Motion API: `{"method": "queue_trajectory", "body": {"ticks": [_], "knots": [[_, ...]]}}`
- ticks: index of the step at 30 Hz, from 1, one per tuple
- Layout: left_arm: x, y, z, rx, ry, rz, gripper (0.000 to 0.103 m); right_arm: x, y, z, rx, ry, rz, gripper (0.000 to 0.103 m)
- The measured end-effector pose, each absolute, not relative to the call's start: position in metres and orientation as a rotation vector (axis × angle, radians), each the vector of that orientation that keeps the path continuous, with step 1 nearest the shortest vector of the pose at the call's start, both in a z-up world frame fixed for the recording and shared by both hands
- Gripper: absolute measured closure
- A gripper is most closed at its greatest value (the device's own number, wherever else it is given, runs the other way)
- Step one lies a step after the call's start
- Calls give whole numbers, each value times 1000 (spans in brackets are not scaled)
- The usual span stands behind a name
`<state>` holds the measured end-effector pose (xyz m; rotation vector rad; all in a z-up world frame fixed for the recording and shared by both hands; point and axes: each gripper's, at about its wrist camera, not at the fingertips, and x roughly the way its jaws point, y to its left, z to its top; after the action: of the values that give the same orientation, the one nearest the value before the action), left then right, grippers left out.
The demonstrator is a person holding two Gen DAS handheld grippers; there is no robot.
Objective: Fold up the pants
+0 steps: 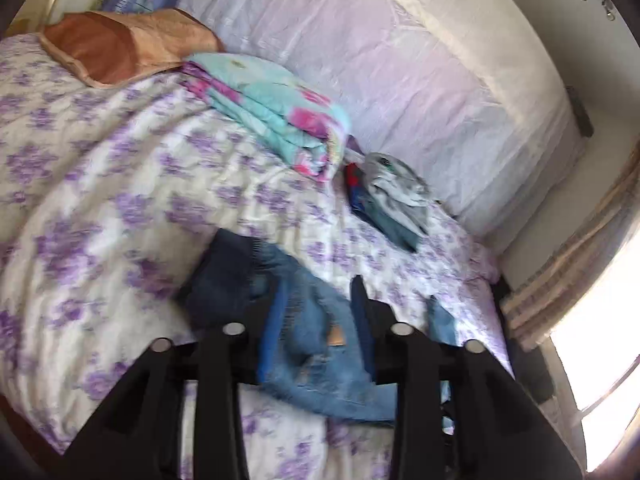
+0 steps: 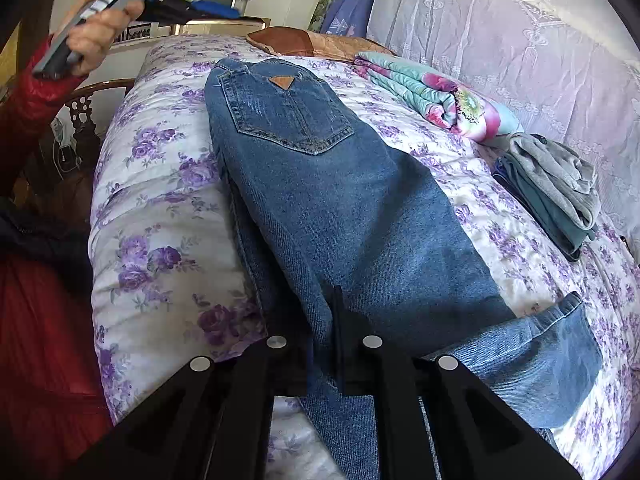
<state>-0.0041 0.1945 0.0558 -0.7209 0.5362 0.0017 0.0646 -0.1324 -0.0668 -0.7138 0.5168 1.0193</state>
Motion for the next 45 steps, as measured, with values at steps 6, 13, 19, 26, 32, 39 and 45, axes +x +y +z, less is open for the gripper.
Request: {"method": "queue_trajectory", "body": {"ticks": [6,13,19,26,32,39,45], "knots": [[55,122,12,-608,768,-147,66,76,-142,-58,-613,564,1083,78],[52,85,-27,-384,721,-116,51,138,-194,8,-226,565,852,15],[52,71,-27,-298,680,-152,33,257,-187,14,-170,791,373,3],[52,69,-25,-292,675,-183,27,327,-185,-25,-116,971,209,4],[50,66,-25,-285,672,-193,24,344,-187,-52,-55,1068,197,3],[50,67,-25,-286,671,-193,23,343,-213,-45,75,1082,257,4],[50,66,-25,-285,671,-193,22,349,-214,-50,-16,1090,223,11]]}}
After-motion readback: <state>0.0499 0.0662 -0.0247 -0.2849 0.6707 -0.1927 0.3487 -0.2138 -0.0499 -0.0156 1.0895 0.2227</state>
